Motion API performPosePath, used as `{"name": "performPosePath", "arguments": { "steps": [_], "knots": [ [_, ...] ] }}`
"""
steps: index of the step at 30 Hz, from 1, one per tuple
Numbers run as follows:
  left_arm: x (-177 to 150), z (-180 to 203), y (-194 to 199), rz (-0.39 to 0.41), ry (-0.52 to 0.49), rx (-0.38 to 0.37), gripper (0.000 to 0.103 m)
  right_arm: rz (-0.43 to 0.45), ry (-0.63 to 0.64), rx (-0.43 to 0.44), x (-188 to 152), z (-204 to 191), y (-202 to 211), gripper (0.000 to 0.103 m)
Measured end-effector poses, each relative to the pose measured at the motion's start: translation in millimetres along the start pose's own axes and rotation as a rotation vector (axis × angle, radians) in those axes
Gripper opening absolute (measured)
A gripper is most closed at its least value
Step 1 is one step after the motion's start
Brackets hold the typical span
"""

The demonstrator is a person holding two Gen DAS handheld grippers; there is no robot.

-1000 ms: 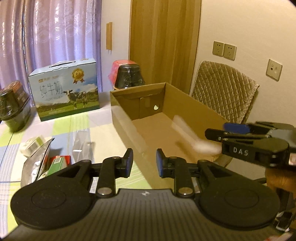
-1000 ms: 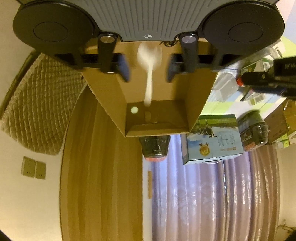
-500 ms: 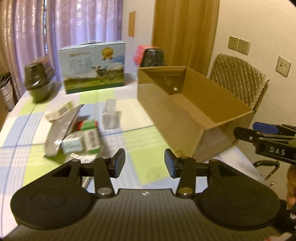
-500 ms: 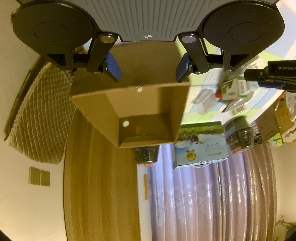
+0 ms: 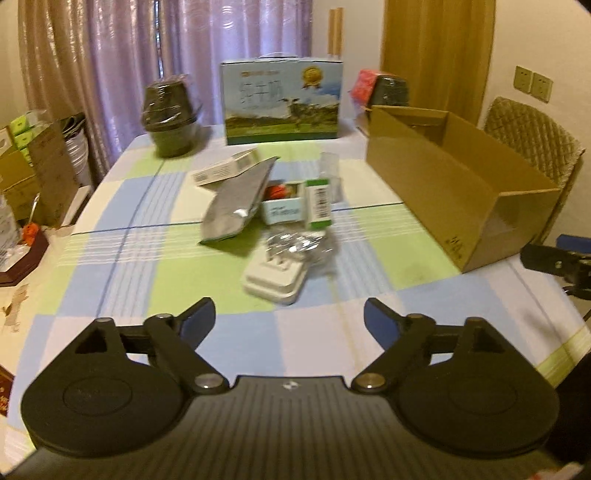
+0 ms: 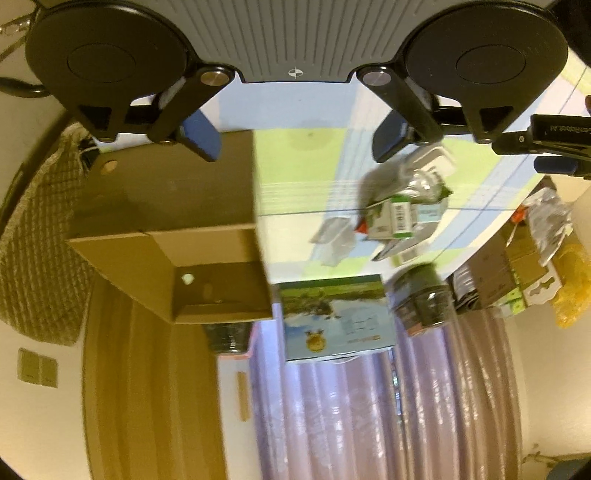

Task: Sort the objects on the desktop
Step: 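Move both open tools back over the remaining objects on the table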

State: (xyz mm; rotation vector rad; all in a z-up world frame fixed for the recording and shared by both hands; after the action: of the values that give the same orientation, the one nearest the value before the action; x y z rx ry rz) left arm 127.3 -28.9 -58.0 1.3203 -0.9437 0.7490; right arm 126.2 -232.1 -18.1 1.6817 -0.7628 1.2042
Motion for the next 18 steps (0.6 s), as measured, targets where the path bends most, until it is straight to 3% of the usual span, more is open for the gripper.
{"name": "performPosePath", "arguments": {
  "steps": [11, 18],
  "knots": [
    [-8.0, -33.1, 7.2, 0.003, 0.028, 0.029, 0.095, -0.017, 0.036, 0.05, -0.2, -39.3, -6.6, 0.101],
    [-10.4, -41.0, 1.3, -0.007, 0.031, 0.031, 0.096, -0.044, 0.047, 0.075, -5.5, -53.1, -14.4, 0.101]
  ]
}}
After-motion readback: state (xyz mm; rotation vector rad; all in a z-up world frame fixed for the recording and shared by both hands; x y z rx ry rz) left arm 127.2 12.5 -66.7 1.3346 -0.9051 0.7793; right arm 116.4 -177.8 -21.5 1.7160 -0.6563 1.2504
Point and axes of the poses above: each gripper's, at about its wrist camera, not at the fingertips, and y roughly against the way its jaws point, z to its right, x to its top, the point moved 10 cm from there along -y, roughly the way its jaws point, and after that the axes turned 15 degrees about z, right-handed, at the moved point
